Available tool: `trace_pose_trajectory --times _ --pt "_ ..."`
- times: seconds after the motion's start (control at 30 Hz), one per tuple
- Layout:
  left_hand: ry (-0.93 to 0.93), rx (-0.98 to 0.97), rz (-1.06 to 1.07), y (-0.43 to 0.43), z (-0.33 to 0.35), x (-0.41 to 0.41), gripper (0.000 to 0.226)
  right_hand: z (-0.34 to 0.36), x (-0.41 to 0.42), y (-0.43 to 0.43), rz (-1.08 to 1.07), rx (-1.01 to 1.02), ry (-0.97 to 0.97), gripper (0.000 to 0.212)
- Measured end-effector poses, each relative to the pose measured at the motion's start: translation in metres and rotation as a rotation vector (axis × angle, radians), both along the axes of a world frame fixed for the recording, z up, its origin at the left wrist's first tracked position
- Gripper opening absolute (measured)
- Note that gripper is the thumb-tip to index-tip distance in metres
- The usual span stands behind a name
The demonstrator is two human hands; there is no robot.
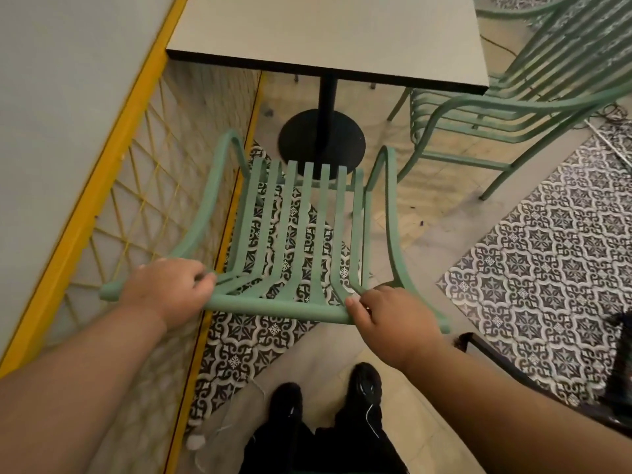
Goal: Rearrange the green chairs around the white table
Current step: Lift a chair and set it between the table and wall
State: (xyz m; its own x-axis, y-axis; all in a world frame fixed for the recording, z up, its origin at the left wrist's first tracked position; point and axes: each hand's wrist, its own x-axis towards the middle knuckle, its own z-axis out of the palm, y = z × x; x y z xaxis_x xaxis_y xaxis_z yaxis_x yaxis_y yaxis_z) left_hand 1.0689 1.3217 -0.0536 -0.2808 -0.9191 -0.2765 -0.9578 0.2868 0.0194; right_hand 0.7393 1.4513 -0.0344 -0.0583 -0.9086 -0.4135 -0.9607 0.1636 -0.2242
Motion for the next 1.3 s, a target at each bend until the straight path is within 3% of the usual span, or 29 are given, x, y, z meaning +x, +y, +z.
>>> trace_pose_trajectory --times 0.27,0.37,0.53,0.7,0.9,1.3 --pt "0.087 0.084 -0.11 -0.007 -0.008 0.014 0.065 -0.013 -0.001 0.0 -0.01 -0.051 0.047 0.072" --pt "0.065 0.153 -0.201 -0.008 -0.003 0.016 0.086 -0.016 -0.003 0.001 0.008 -0.05 0.084 0.082" --pt "0.048 -0.09 -0.195 0.001 -0.001 0.006 0.104 -0.02 0.006 -0.002 -0.051 -0.042 0.171 0.106" --pt "-0.013 -0.017 -0.123 0.007 0.005 0.001 0.103 -0.021 0.012 -0.001 -0.084 -0.148 0.183 0.087" --pt "-0.002 -0.016 -0.135 0.005 0.002 0.001 0.102 -0.021 0.013 0.0 -0.098 -0.102 0.232 0.099" --pt "-0.03 0.012 -0.142 -0.002 0.009 -0.005 0.103 -0.017 0.01 -0.01 -0.046 -0.084 0.229 0.102"
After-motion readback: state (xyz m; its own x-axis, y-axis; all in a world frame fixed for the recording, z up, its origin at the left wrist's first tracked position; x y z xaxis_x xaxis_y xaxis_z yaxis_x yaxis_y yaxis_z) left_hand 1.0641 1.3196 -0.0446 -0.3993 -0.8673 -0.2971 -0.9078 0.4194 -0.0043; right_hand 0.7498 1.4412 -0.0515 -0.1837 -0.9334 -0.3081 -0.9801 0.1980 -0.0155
